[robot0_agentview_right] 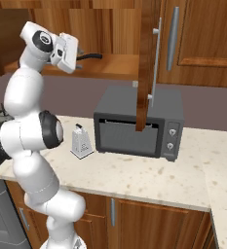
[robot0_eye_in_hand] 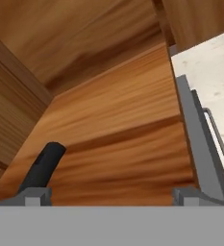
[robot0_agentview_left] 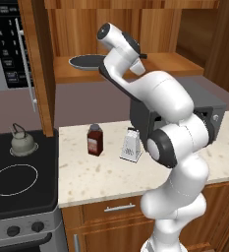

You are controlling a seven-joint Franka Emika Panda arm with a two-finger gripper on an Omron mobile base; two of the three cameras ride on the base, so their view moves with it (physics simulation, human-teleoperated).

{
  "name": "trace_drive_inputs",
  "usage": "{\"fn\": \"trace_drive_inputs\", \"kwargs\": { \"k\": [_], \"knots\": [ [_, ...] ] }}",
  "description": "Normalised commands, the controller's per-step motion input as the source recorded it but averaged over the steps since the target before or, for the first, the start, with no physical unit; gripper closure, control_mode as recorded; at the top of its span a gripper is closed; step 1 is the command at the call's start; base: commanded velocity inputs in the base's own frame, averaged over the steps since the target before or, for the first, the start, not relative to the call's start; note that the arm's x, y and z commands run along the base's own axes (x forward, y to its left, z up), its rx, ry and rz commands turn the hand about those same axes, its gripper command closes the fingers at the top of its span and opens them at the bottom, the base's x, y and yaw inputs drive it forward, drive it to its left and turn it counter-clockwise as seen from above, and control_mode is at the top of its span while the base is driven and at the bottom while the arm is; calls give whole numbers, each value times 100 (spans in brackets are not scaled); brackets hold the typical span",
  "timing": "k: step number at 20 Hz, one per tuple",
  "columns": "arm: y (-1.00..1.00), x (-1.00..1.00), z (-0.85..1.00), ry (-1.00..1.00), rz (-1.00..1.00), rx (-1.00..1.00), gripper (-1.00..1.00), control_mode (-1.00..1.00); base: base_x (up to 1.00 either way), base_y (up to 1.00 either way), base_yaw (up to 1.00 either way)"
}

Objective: Pick the pan from the cabinet and place it on the stove. Then turn on the stove burner for the pan.

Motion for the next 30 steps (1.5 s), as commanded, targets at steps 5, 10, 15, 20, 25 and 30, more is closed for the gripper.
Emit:
{"fn": "trace_drive_inputs", "kwargs": {
  "k": [5, 10, 15, 20, 25, 30],
  "knots": [
    [0, 26, 0, 0, 0, 0, -100, -100, 0, 0, 0],
    [0, 24, 0, 0, 0, 0, -100, -100, 0, 0, 0],
    [0, 25, 0, 0, 0, 0, -100, -100, 0, 0, 0],
    [0, 28, 0, 0, 0, 0, -100, -100, 0, 0, 0],
    [0, 26, 0, 0, 0, 0, -100, -100, 0, 0, 0],
    [0, 26, -2, 0, 0, 0, -100, -100, 0, 0, 0]
  ]
}}
